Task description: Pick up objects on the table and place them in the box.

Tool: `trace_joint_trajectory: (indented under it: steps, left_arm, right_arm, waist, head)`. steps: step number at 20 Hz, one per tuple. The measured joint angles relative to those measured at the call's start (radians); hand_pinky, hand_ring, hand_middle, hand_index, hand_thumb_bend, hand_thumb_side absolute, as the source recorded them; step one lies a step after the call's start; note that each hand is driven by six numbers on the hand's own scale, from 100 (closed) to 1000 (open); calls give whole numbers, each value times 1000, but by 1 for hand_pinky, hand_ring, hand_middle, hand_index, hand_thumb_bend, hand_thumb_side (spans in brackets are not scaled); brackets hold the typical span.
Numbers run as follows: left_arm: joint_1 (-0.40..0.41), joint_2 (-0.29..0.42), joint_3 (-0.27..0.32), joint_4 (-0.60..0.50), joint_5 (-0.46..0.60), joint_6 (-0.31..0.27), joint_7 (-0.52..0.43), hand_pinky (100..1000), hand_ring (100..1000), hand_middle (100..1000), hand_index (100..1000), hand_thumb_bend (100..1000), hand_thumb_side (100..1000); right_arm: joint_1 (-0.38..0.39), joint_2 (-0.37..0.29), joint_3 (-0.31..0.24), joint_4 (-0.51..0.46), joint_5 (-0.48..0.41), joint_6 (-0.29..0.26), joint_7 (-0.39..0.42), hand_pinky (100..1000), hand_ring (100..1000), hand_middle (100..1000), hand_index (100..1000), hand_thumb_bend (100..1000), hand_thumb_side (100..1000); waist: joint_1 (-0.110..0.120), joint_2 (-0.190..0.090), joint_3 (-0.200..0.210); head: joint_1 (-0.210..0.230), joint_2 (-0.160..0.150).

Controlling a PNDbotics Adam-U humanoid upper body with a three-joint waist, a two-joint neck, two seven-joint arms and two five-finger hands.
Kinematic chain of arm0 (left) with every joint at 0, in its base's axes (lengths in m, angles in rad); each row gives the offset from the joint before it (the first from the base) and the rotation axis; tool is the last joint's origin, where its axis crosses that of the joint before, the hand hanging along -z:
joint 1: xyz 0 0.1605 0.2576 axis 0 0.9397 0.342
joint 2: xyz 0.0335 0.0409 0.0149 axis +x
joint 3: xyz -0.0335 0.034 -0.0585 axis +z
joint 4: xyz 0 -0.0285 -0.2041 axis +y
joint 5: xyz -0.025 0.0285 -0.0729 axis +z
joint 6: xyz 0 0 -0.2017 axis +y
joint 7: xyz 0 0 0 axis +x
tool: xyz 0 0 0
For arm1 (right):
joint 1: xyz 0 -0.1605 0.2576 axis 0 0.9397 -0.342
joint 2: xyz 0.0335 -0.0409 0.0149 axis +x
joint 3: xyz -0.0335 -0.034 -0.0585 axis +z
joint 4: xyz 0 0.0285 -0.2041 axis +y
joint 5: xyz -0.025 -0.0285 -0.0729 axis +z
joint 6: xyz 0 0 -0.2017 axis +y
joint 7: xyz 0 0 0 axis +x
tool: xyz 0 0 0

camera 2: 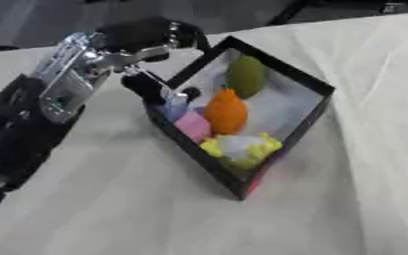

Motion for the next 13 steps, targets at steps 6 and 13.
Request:
trace_joint_trajectory:
  steps: [6,13]
  left_arm:
    - [161,121,161,-244,544,186,190,812,799,794,873,100,707]
    - [437,160,321,-468,926,202,444,811,796,801,884,100,762]
  right_arm:
    - [14,0,-9,-6,0,-9,-28,898,738,819,908,100,531]
    - [31,3,-20,-20,1,-19,-51,897,738,819,908,100,510]
  waist:
    - [-23,0,28]
    - [-50,1,51]
  head:
    - [-33,3]
    - [-54,-6]
